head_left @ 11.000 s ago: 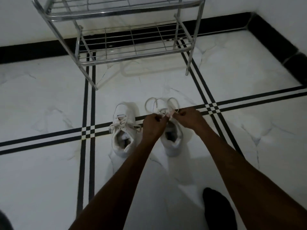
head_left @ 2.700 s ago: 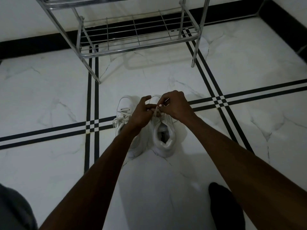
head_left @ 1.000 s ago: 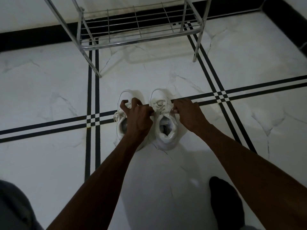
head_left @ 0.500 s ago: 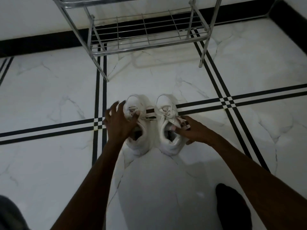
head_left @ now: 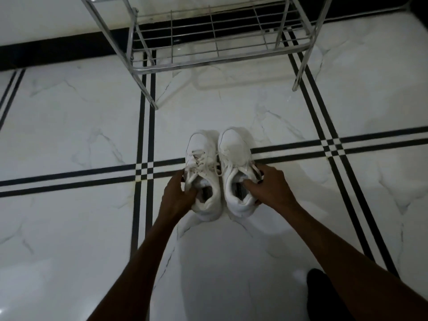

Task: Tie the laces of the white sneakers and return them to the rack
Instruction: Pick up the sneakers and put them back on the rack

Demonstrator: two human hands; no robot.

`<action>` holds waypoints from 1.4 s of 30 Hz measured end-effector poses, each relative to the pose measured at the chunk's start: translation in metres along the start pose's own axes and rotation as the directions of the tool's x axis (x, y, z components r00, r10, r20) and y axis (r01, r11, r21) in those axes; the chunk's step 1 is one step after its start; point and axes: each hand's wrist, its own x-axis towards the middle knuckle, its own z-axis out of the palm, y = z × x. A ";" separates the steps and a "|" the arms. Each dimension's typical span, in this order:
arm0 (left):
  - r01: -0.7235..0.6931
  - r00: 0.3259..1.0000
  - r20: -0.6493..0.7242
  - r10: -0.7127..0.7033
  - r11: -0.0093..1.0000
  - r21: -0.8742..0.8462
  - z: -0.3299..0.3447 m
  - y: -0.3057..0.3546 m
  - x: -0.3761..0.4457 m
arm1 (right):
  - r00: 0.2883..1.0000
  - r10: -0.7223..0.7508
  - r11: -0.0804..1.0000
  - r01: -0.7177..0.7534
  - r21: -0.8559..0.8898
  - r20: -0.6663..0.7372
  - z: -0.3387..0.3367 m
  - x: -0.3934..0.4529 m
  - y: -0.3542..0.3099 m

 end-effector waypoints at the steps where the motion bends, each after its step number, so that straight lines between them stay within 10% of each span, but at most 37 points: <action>1: -0.004 1.000 -0.030 0.005 1.000 0.023 0.003 0.006 -0.003 | 1.000 -0.010 1.000 0.010 0.014 -0.022 -0.002 0.000 0.001; 22: -0.023 0.991 -0.132 0.032 0.998 0.066 -0.167 0.382 -0.123 | 0.996 0.019 0.990 -0.031 0.136 0.087 -0.335 0.008 -0.305; 42: 0.007 1.000 -0.028 -0.003 0.993 0.116 -0.208 0.433 0.147 | 0.976 0.094 0.995 -0.098 0.012 0.197 -0.291 0.276 -0.343</action>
